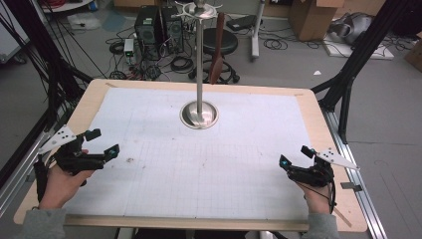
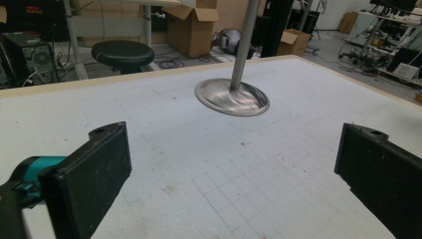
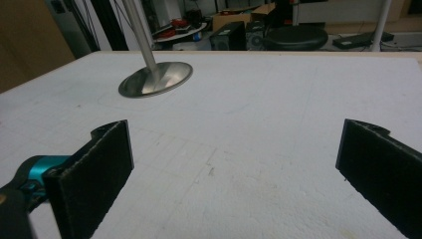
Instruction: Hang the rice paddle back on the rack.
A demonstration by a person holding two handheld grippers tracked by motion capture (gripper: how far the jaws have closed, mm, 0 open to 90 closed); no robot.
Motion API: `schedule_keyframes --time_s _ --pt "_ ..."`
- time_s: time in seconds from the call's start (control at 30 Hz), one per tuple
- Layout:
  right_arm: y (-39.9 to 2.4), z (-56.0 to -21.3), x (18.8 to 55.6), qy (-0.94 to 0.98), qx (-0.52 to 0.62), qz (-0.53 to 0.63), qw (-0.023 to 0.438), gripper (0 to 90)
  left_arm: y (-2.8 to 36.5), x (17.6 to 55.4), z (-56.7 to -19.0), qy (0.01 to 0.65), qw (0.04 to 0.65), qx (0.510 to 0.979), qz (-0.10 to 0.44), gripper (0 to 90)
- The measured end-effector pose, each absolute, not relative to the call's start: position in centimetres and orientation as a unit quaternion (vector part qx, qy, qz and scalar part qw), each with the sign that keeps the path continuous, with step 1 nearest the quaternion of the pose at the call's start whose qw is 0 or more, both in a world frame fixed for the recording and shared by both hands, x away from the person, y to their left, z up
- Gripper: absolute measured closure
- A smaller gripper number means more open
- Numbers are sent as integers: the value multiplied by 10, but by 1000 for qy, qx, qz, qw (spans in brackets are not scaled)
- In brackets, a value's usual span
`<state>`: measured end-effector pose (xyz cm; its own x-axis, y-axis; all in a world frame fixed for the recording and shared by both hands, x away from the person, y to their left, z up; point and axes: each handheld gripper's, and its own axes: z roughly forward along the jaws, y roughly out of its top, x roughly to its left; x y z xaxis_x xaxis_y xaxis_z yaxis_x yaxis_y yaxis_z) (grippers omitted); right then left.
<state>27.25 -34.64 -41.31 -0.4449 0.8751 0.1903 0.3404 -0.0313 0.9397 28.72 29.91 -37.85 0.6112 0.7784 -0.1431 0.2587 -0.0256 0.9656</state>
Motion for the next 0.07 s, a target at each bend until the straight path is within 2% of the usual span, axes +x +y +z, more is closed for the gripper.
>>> schedule_keyframes --time_s 0.07 --pt "-346 -413 272 651 467 546 245 4 298 287 -378 381 587 679 222 18"
